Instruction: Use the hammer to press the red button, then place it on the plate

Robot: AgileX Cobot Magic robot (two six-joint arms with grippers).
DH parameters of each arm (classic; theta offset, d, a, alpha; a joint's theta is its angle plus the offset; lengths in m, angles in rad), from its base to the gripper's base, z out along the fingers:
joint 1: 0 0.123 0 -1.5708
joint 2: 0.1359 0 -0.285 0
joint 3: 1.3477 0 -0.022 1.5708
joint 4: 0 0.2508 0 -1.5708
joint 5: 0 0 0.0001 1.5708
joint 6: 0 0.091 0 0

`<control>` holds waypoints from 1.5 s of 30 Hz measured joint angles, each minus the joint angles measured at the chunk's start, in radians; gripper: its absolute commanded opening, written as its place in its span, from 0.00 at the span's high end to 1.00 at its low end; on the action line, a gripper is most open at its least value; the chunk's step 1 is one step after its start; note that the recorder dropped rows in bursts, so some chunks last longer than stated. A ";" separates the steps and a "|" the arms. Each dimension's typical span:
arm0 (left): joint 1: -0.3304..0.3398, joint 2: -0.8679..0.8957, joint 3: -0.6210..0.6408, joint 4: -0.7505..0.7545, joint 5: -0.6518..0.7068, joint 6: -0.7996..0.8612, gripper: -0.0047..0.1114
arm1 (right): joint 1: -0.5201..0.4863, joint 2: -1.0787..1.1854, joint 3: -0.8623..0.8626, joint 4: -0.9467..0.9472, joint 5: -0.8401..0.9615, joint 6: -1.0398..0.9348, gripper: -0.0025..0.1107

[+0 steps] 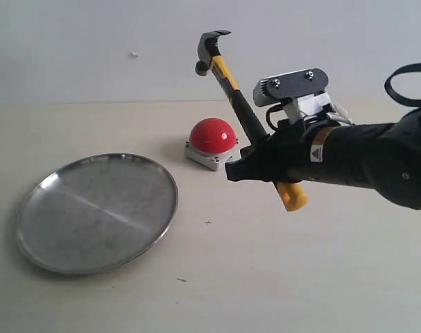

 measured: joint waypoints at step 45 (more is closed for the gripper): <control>0.000 0.000 0.000 0.000 -0.002 0.000 0.96 | 0.000 -0.167 -0.034 0.173 -0.054 -0.120 0.98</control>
